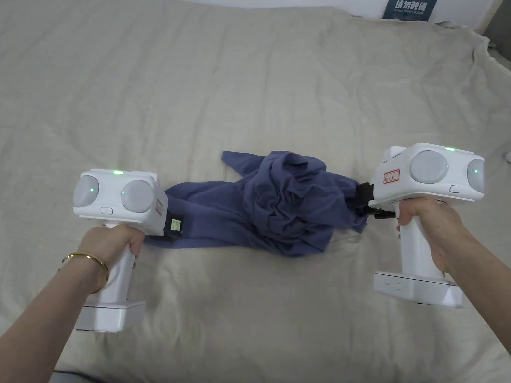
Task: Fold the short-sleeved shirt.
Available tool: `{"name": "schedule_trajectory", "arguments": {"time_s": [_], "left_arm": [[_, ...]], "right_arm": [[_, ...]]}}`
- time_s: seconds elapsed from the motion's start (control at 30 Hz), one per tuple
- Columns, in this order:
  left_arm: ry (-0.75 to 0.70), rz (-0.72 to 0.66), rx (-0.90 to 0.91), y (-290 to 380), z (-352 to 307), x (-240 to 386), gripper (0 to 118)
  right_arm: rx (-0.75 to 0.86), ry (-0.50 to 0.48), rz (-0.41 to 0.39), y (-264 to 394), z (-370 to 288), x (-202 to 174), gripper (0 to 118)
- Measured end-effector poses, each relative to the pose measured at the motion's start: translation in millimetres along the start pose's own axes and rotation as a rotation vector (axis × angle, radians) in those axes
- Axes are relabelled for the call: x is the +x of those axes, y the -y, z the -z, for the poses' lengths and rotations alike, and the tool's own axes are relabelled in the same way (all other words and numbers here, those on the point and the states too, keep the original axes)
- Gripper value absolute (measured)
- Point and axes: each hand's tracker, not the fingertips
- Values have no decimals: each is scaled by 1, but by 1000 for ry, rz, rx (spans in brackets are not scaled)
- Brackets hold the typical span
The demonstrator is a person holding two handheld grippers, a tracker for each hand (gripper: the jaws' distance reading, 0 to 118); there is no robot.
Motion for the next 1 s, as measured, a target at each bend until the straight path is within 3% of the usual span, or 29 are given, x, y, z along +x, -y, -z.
{"name": "schedule_trajectory", "arguments": {"time_s": [0.07, 0.1, 0.13, 0.27, 0.47, 0.57, 0.73, 0.9, 1.0], "left_arm": [[25, 25, 10, 1, -2, 3, 31], [41, 20, 15, 1, -5, 5, 12], [35, 30, 21, 2, -6, 8, 0], [65, 28, 60, 1, -21, 3, 0], [107, -124, 288, -32, -96, -43, 0], [98, -163, 405, -47, -144, -67, 0], [32, -193, 592, -59, -218, -98, 0], [0, -240, 735, -62, -287, -128, 0], [58, -265, 800, -62, -326, -139, 0]], "right_arm": [[-1, 2, -8, 0, 0, -1, 6], [-2, 4, -11, -1, 0, -1, 6], [-2, 5, -11, -1, 0, -1, 6], [18, -8, -10, -5, -12, 1, 6], [122, -7, -17, -28, -71, 18, 6], [190, 10, -12, -40, -116, 35, 6], [326, -52, 68, -48, -206, 67, 6], [439, -14, 71, -49, -291, 84, 6], [496, -81, 99, -49, -332, 91, 6]]}}
